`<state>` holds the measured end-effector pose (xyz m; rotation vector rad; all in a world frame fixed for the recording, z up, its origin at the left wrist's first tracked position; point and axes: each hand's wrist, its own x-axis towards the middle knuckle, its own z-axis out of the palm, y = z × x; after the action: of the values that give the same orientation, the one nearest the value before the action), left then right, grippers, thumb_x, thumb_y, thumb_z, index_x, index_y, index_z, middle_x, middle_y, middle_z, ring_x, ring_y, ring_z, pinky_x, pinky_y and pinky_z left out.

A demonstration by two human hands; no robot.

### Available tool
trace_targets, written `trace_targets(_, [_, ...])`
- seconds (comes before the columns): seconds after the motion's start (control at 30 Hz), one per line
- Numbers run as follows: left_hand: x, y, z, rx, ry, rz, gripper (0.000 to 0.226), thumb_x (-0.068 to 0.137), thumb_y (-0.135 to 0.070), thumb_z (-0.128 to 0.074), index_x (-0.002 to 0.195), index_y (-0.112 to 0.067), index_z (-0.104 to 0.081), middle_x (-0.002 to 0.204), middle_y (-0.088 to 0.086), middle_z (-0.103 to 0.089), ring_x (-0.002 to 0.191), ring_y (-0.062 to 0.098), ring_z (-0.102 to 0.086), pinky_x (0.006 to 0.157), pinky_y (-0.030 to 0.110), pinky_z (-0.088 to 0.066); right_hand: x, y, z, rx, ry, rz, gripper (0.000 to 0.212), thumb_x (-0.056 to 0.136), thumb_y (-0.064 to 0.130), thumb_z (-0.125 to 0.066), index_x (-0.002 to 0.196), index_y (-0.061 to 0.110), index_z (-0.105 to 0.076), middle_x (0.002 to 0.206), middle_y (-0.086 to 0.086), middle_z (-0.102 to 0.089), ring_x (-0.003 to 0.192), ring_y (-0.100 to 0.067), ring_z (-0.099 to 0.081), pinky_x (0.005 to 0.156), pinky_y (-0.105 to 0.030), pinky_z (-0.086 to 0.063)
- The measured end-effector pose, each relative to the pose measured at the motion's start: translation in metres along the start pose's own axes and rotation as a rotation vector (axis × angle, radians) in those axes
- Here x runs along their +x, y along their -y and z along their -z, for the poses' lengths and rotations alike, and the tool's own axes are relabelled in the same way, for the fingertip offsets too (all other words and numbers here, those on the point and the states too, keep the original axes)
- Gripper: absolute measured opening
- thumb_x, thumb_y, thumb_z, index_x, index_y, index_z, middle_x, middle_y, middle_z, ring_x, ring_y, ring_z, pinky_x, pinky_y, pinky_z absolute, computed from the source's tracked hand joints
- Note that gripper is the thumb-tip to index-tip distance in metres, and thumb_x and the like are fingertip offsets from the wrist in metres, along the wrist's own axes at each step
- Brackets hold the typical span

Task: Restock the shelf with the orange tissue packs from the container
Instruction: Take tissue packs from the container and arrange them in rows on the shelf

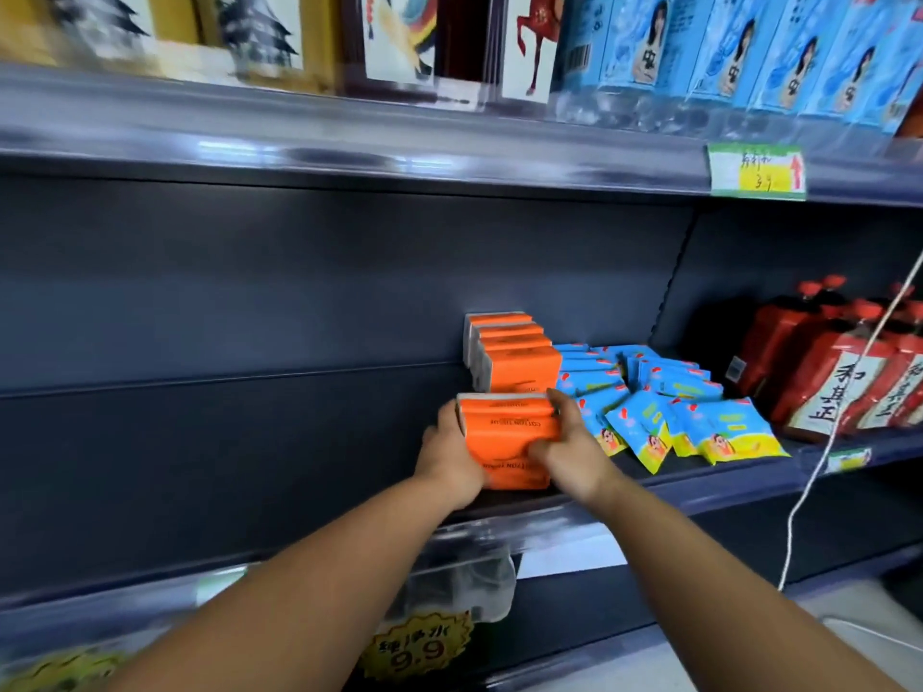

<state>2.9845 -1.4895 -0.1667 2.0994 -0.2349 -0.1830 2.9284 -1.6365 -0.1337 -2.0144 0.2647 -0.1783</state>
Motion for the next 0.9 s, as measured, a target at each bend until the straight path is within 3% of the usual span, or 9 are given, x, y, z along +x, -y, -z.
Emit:
trace_targets(0.1, [0.013,0.0,-0.02,-0.041,-0.035,0.003,0.102,0.071,-0.016,-0.079,0.15,-0.035,-0.017,0.134,0.006,-0.046,0.115,0.025,-0.055,0.101,0.04,-0.046,0.013,-0.013,0.002,0.053,-0.111,-0.046,0.069,0.086,0.0,-0.054,0.143,0.024,-0.024,0.089,0.004,-0.06,0.074,-0.011,-0.055,0.063,-0.024,-0.041])
trace_targets(0.17, [0.02,-0.003,-0.029,-0.039,-0.039,-0.006,0.105,0.071,-0.019,-0.079,0.152,-0.034,-0.014,0.136,0.006,-0.044,0.119,0.026,-0.053,0.103,0.039,-0.044,0.021,-0.018,0.006,0.064,-0.172,-0.089,0.063,0.088,0.005,-0.055,0.142,0.021,-0.026,0.084,0.003,-0.058,0.073,-0.013,-0.054,0.063,-0.028,-0.041])
trace_targets(0.33, [0.044,-0.01,-0.046,0.03,-0.047,-0.029,0.103,0.07,-0.026,-0.081,0.15,-0.033,-0.016,0.134,0.006,-0.047,0.115,0.026,-0.055,0.098,0.038,-0.047,0.035,-0.015,0.012,-0.13,-0.223,-0.177,0.036,0.093,0.018,-0.052,0.125,0.008,-0.042,0.116,-0.013,-0.059,0.096,-0.029,-0.054,0.079,-0.03,-0.038])
trace_targets(0.43, [0.056,-0.012,-0.049,0.13,-0.064,-0.042,0.105,0.069,-0.031,-0.083,0.15,-0.026,-0.016,0.135,0.009,-0.047,0.118,0.028,-0.054,0.099,0.039,-0.046,0.044,-0.015,0.013,-0.29,-0.262,-0.203,0.047,0.092,0.024,-0.055,0.131,0.002,-0.041,0.133,-0.021,-0.045,0.114,-0.04,-0.052,0.093,-0.038,-0.042])
trace_targets(0.67, [0.066,-0.019,-0.041,0.319,-0.029,-0.046,0.093,0.06,-0.043,-0.085,0.137,-0.017,-0.04,0.13,0.008,-0.054,0.117,0.028,-0.055,0.098,0.04,-0.048,0.051,-0.011,0.013,-0.397,-0.213,-0.243,0.051,0.095,0.028,-0.053,0.135,0.002,-0.036,0.137,-0.022,-0.037,0.113,-0.041,-0.053,0.093,-0.039,-0.042])
trace_targets(0.8, [0.055,-0.018,-0.018,0.41,0.046,-0.08,0.101,0.06,-0.049,-0.084,0.142,-0.019,-0.034,0.136,0.007,-0.049,0.127,0.028,-0.046,0.104,0.04,-0.042,0.045,-0.013,0.015,-0.359,-0.245,-0.252,0.06,0.091,0.03,-0.06,0.136,0.002,-0.033,0.139,-0.024,-0.037,0.121,-0.042,-0.047,0.098,-0.04,-0.039])
trace_targets(0.9, [0.032,-0.012,0.012,0.55,0.07,-0.117,0.085,0.076,-0.046,-0.074,0.144,-0.017,-0.032,0.14,0.008,-0.045,0.127,0.027,-0.047,0.101,0.036,-0.044,0.031,-0.017,0.018,-0.367,-0.281,-0.244,0.068,0.087,0.035,-0.066,0.135,-0.001,-0.034,0.138,-0.025,-0.039,0.122,-0.042,-0.047,0.099,-0.041,-0.039])
